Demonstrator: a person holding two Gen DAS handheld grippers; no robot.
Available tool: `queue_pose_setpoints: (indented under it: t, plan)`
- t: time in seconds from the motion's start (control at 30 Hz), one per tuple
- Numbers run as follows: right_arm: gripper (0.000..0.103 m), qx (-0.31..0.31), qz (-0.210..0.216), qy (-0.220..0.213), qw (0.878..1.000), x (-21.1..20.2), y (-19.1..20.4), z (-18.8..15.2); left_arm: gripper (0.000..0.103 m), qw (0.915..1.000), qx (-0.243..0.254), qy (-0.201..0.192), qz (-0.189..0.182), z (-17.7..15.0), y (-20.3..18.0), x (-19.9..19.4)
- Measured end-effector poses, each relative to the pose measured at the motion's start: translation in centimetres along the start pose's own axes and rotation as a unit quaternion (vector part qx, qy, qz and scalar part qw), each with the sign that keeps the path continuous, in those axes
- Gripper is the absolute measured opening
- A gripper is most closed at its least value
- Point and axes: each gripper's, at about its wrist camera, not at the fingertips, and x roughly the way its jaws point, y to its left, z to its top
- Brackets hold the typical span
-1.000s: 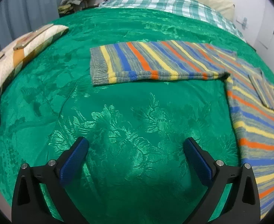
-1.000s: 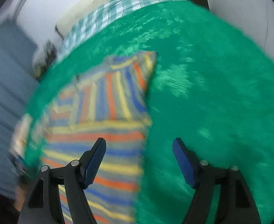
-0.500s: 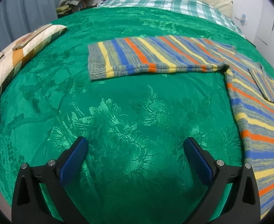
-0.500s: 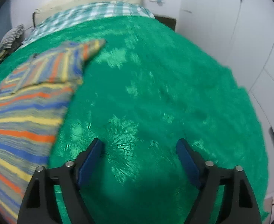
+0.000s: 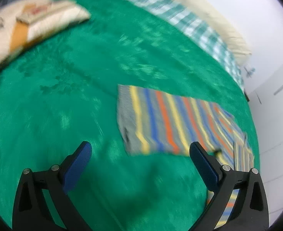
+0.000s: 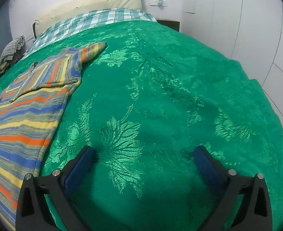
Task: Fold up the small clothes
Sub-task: 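Grasp the other ribbed sleeve cuff with the left tool, then fold the held sleeve across the sweater body with the left tool, release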
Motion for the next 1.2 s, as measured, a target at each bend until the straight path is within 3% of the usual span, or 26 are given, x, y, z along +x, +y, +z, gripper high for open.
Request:
queue_pose_setpoints:
  t: [0.03,0.1,0.13,0.17,0.2,0.23,0.27,0.3,0.43,0.53,0.63,0.73,0.83,0.87,0.9,0.93,0.97,1.07,1.2]
  plan:
    - [0.103,0.0,-0.001,0.0,1.0,0.0,0.0,0.0,0.097,0.9999,-0.007,0.011,0.005,0.7,0.6,0.9]
    - [0.103,0.0,-0.001,0.0,1.0,0.0,0.0,0.1,0.079,0.9994,-0.015,0.03,0.011,1.8,1.3,3.3]
    - [0.103,-0.001,-0.001,0.0,1.0,0.0,0.0,0.0,0.076,0.9993,-0.013,0.031,0.013,1.9,1.2,3.7]
    - [0.103,-0.001,-0.001,0.0,1.0,0.0,0.1,0.1,0.065,0.9996,-0.006,0.025,0.008,2.0,0.8,4.0]
    - [0.103,-0.001,-0.002,0.0,1.0,0.0,0.1,0.1,0.035,0.9996,0.002,0.026,-0.01,2.1,0.3,4.3]
    - [0.103,-0.002,-0.003,0.0,1.0,0.1,0.1,0.1,0.013,0.9991,0.001,0.034,-0.026,2.2,0.0,4.6]
    - [0.103,-0.003,-0.004,0.0,1.0,0.1,0.1,0.1,0.005,0.9982,-0.007,0.049,-0.034,2.3,-0.4,5.1]
    - [0.103,-0.003,-0.004,0.0,1.0,0.1,0.1,0.1,0.004,0.9986,-0.004,0.047,-0.025,2.6,-1.1,5.1]
    - [0.103,-0.002,-0.003,0.0,1.0,0.1,0.1,0.1,0.004,0.9965,0.083,0.0,-0.005,4.5,-7.4,1.8]
    - [0.103,-0.002,-0.002,-0.001,1.0,0.2,0.2,0.2,0.004,0.9849,0.169,-0.034,-0.01,5.0,-15.2,-1.4]
    - [0.103,-0.002,-0.002,-0.001,1.0,0.2,0.2,0.2,0.004,0.9673,0.246,-0.043,-0.042,3.5,-23.9,-2.8]
    - [0.103,-0.002,-0.002,-0.001,1.0,0.2,0.2,0.2,0.004,0.947,0.31,-0.041,-0.073,0.1,-32.1,-2.3]
    - [0.103,-0.002,-0.002,-0.001,1.0,0.2,0.2,0.2,0.005,0.9231,0.374,-0.035,-0.082,-5.7,-38.9,0.3]
    - [0.103,-0.002,-0.002,-0.001,1.0,0.2,0.2,0.2,0.009,0.9166,0.39,-0.029,-0.083,-7.2,-40.2,1.3]
    - [0.103,-0.002,-0.002,-0.001,1.0,0.2,0.2,0.2,0.024,0.9083,0.411,-0.011,-0.077,-9.9,-41.6,3.2]
    - [0.103,-0.002,-0.002,-0.001,1.0,0.2,0.2,0.2,0.04,0.9047,0.421,0.012,-0.066,-12.0,-42.0,4.7]
    - [0.103,-0.002,-0.001,-0.001,1.0,0.2,0.2,0.2,0.071,0.9039,0.424,0.031,-0.052,-13.7,-41.7,5.5]
    - [0.103,-0.001,0.0,-0.001,1.0,0.2,0.2,0.2,0.074,0.9034,0.419,0.07,-0.059,-18.6,-38.7,5.9]
    - [0.103,0.001,0.001,-0.002,1.0,0.1,0.4,0.2,0.075,0.9079,0.404,0.084,-0.076,-20.8,-31.0,2.1]
